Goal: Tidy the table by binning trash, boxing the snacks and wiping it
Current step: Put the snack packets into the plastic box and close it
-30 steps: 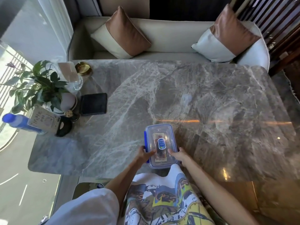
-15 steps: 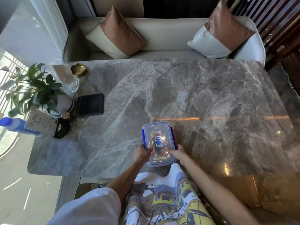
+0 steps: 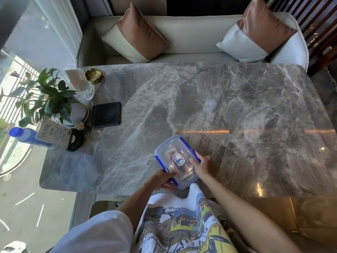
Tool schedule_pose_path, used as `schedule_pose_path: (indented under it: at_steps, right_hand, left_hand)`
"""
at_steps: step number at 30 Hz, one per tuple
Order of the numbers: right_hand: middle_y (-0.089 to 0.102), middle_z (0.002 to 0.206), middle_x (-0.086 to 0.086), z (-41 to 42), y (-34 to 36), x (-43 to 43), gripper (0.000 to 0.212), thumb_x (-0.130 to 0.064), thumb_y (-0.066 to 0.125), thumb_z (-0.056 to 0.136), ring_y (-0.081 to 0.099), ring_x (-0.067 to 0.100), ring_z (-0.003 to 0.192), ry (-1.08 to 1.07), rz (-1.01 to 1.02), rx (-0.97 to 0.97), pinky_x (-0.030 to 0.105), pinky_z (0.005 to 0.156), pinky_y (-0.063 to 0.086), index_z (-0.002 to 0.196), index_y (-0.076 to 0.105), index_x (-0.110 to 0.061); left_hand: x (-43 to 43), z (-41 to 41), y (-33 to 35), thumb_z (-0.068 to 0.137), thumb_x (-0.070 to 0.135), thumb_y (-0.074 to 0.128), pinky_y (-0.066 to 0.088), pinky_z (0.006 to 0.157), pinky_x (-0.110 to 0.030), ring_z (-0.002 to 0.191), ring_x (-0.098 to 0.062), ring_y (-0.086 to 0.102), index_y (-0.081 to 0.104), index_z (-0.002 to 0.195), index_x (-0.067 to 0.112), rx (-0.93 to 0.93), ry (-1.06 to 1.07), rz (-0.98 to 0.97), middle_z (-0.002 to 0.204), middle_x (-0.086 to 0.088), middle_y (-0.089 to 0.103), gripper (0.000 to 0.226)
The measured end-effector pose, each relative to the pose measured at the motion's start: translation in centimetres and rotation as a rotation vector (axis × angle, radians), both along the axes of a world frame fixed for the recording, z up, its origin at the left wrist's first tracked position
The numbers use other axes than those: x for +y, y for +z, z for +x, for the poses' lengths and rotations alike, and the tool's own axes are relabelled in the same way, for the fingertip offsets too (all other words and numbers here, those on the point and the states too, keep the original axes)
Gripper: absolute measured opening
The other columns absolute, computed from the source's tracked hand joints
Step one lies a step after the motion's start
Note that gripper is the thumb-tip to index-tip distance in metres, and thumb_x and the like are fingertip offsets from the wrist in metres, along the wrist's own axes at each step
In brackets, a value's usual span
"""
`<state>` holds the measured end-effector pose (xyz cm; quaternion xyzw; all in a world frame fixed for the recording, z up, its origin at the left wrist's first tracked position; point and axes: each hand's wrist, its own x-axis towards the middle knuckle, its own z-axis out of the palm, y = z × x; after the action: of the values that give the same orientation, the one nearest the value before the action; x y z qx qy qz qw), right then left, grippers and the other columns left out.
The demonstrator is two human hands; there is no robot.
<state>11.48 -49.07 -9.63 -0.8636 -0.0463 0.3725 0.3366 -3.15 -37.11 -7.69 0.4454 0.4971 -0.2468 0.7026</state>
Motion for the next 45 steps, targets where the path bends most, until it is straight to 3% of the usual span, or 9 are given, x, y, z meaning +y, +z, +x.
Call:
schedule_pose_path:
  at_steps: [3, 10, 14, 18, 23, 27, 31, 38, 45]
  right_hand:
    - [0.047, 0.124, 0.011, 2.6, 0.9, 1.7, 0.047, -0.03, 0.064, 0.088, 0.051, 0.026, 0.118, 0.185, -0.031, -0.067, 0.022, 0.099, 0.033, 0.134, 0.053, -0.03]
    - [0.021, 0.158, 0.006, 2.8, 1.1, 0.7, 0.082, -0.04, 0.065, 0.085, 0.025, 0.03, 0.144, -0.154, 0.059, 0.024, 0.049, 0.115, 0.029, 0.151, 0.016, -0.032]
    - [0.04, 0.149, 0.01, 0.8, 0.4, -2.1, 0.078, -0.034, 0.062, 0.091, 0.047, 0.032, 0.13, -0.329, 0.127, 0.406, 0.05, 0.1, 0.045, 0.151, 0.013, -0.026]
    - [0.054, 0.137, 0.014, 1.8, 0.5, -1.8, 0.056, -0.023, 0.056, 0.095, 0.059, 0.029, 0.116, -0.31, 0.181, 0.344, 0.042, 0.09, 0.053, 0.146, 0.032, -0.019]
    - [0.047, 0.143, 0.014, 3.6, 2.6, -0.5, 0.053, -0.017, 0.048, 0.098, 0.051, 0.03, 0.127, -0.146, 0.212, 0.24, 0.038, 0.097, 0.046, 0.148, 0.029, -0.015]
    - [0.037, 0.151, 0.012, 3.9, 1.8, -0.3, 0.065, -0.025, 0.053, 0.096, 0.042, 0.029, 0.135, -0.061, 0.161, 0.188, 0.042, 0.109, 0.04, 0.151, 0.019, -0.018]
    - [0.014, 0.16, 0.007, 2.3, 0.6, -1.9, 0.073, -0.027, 0.062, 0.09, 0.014, 0.024, 0.148, 0.377, 0.098, -0.352, 0.036, 0.118, 0.02, 0.151, 0.023, -0.021]
    - [-0.016, 0.156, -0.003, 0.6, -0.3, -4.0, 0.086, -0.041, 0.059, 0.089, -0.041, 0.009, 0.136, 0.854, -0.042, -0.513, 0.035, 0.118, -0.001, 0.153, 0.004, -0.025]
    - [0.002, 0.159, 0.003, 0.0, 0.1, -3.1, 0.092, -0.03, 0.07, 0.082, -0.011, 0.026, 0.146, 0.864, -0.068, -0.522, 0.04, 0.118, 0.012, 0.151, 0.01, -0.023]
  left_hand:
    - [0.6, -2.5, -0.8, 0.083, 0.033, 0.072, 0.053, 0.095, -0.048, 0.069, -0.022, 0.072, 0.054, 0.106, 0.003, 0.031, -0.039, -0.072, 0.08, -0.01, 0.068, 0.042]
    - [3.9, -3.3, -0.4, 0.088, 0.034, 0.065, 0.057, 0.073, -0.04, 0.108, -0.028, 0.055, 0.027, 0.142, 0.015, -0.028, 0.165, 0.184, 0.122, -0.015, 0.051, 0.068]
    - [5.2, -0.4, -0.7, 0.092, 0.026, 0.062, 0.05, 0.07, -0.032, 0.092, -0.02, 0.056, 0.044, 0.13, 0.016, -0.13, 0.175, 0.307, 0.112, -0.01, 0.059, 0.044]
    - [5.4, 0.7, -1.9, 0.075, 0.004, 0.073, 0.044, 0.06, -0.033, 0.062, -0.019, 0.05, 0.046, 0.087, 0.016, -0.114, 0.137, 0.461, 0.077, -0.01, 0.054, 0.032]
    - [5.4, -0.4, -4.6, 0.077, 0.005, 0.075, 0.05, 0.05, -0.032, 0.058, -0.018, 0.056, 0.049, 0.108, -0.016, -0.033, 0.032, 0.466, 0.076, -0.016, 0.057, 0.046]
    - [3.9, 0.6, -2.7, 0.082, 0.014, 0.069, 0.052, 0.086, -0.055, 0.097, -0.035, 0.061, 0.038, 0.134, -0.003, 0.017, -0.07, 0.576, 0.112, -0.024, 0.057, 0.063]
    - [1.0, 1.6, 0.5, 0.089, 0.034, 0.059, 0.019, 0.118, -0.048, 0.146, -0.037, 0.014, 0.013, 0.153, 0.02, -0.062, -0.549, 1.05, 0.159, -0.016, 0.011, 0.081]
    - [-0.8, 1.0, -1.1, 0.087, 0.047, 0.058, 0.008, 0.121, -0.051, 0.144, -0.027, -0.025, -0.009, 0.151, 0.033, -0.074, -0.932, 1.155, 0.159, -0.005, -0.021, 0.094]
    - [-0.9, 0.0, -1.9, 0.093, 0.022, 0.056, 0.008, 0.122, -0.049, 0.145, -0.03, -0.024, -0.021, 0.147, 0.036, -0.095, -0.874, 1.215, 0.158, -0.006, -0.024, 0.096]
